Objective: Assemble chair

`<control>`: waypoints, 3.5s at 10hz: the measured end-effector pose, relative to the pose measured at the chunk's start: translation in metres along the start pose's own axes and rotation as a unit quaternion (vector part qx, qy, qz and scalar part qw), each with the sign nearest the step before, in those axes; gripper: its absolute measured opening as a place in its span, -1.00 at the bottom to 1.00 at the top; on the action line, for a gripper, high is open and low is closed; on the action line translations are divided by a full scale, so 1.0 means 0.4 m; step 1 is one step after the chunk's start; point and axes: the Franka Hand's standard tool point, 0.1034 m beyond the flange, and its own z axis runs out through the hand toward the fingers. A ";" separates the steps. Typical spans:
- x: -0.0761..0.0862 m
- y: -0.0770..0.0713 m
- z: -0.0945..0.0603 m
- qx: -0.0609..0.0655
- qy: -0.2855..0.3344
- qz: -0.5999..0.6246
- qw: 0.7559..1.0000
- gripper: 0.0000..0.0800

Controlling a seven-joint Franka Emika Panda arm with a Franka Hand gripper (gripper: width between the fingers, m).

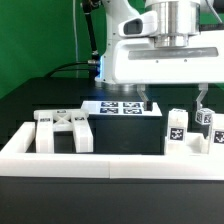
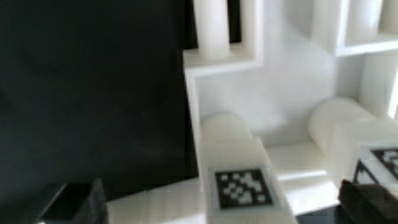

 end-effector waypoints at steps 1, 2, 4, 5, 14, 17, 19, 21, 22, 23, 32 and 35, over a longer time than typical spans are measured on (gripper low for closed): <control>-0.005 0.002 0.020 -0.005 0.005 -0.001 1.000 0.62; -0.012 0.004 0.039 -0.009 0.006 -0.002 1.000 0.62; -0.022 0.012 0.065 -0.016 0.006 -0.003 1.000 0.62; -0.031 0.008 0.078 -0.017 0.003 0.001 1.000 0.62; -0.066 0.003 0.139 -0.026 -0.006 0.008 1.000 -0.18; -0.066 0.004 0.139 -0.027 -0.006 0.008 1.000 -0.18; -0.054 0.032 0.114 -0.026 -0.011 0.006 1.000 -0.18; -0.034 0.076 0.040 -0.017 -0.019 0.017 1.000 -0.17; -0.031 0.085 0.010 -0.012 -0.025 0.024 0.999 -0.17; -0.026 0.094 -0.012 -0.009 -0.029 0.030 0.999 -0.17; -0.054 0.105 -0.038 0.001 -0.317 0.039 0.948 -0.17; -0.072 0.131 -0.037 -0.003 -0.404 0.044 0.914 -0.17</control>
Offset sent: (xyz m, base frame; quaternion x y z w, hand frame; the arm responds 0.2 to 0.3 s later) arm 0.0037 0.0060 -0.0188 0.0018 0.0214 0.0032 0.9998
